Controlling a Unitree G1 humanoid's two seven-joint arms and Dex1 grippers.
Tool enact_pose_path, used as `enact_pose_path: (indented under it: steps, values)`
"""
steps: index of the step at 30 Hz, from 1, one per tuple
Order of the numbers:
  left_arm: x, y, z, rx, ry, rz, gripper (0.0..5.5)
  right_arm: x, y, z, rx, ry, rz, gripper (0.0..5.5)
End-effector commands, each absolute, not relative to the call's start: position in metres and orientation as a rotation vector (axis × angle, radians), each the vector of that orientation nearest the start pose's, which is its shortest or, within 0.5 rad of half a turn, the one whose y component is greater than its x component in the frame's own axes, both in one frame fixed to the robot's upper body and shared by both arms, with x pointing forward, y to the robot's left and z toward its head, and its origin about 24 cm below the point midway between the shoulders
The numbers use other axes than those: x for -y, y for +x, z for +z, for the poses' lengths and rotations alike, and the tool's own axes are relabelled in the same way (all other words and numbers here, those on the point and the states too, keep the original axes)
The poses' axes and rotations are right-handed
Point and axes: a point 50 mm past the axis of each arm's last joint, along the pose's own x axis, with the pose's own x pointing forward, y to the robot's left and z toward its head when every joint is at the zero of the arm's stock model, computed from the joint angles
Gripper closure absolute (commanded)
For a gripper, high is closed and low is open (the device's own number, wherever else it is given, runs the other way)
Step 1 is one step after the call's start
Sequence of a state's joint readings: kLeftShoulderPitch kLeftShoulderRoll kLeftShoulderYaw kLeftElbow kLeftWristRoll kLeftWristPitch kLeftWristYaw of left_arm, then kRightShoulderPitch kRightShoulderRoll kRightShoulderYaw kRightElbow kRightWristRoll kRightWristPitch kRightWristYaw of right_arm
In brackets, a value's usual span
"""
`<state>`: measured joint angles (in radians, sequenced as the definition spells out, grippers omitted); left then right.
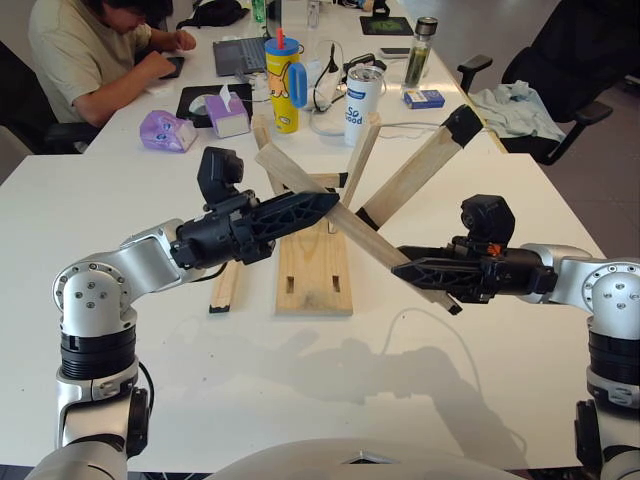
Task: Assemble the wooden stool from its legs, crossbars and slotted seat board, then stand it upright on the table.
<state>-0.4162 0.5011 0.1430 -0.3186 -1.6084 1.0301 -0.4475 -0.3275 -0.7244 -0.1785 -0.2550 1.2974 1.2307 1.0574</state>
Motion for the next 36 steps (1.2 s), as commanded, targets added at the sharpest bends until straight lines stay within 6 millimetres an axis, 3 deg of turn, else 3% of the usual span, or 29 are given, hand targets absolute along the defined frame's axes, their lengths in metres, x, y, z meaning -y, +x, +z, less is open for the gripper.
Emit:
enact_pose_path:
  steps: [1,3,4,12,14,18,20,27,31,36]
  values:
    - [-0.134,0.235,0.196,-0.227,-0.705,-1.393,3.46,0.180,0.219,0.178,-0.438,0.592,1.583,3.45]
    - [-0.138,0.235,0.194,-0.228,-0.696,-1.374,3.46,0.180,0.215,0.177,-0.457,0.597,1.604,3.45]
    - [-0.143,0.236,0.193,-0.229,-0.690,-1.356,3.46,0.181,0.216,0.176,-0.453,0.602,1.593,3.08]
    - [-0.188,0.234,0.199,-0.226,-0.588,-1.214,3.46,0.186,0.216,0.156,-0.485,0.525,1.468,1.80]
    - [-0.203,0.233,0.202,-0.228,-0.543,-1.168,3.46,0.183,0.220,0.143,-0.488,0.399,1.402,1.44]
    - [-0.243,0.234,0.218,-0.205,-0.445,-1.055,3.46,0.163,0.230,0.104,-0.400,-0.223,1.256,1.44]
    - [-0.252,0.238,0.225,-0.187,-0.408,-1.021,3.46,0.146,0.225,0.092,-0.303,-0.383,1.307,1.44]
    - [-0.264,0.249,0.242,-0.072,-0.363,-0.976,3.46,0.117,0.232,0.055,-0.106,-0.753,1.279,1.44]
    - [-0.256,0.250,0.237,-0.078,-0.360,-1.006,3.46,0.121,0.245,0.043,-0.045,-0.909,1.188,1.44]
    - [-0.247,0.249,0.229,-0.096,-0.340,-1.019,3.46,0.141,0.263,0.048,-0.027,-1.013,1.124,1.44]
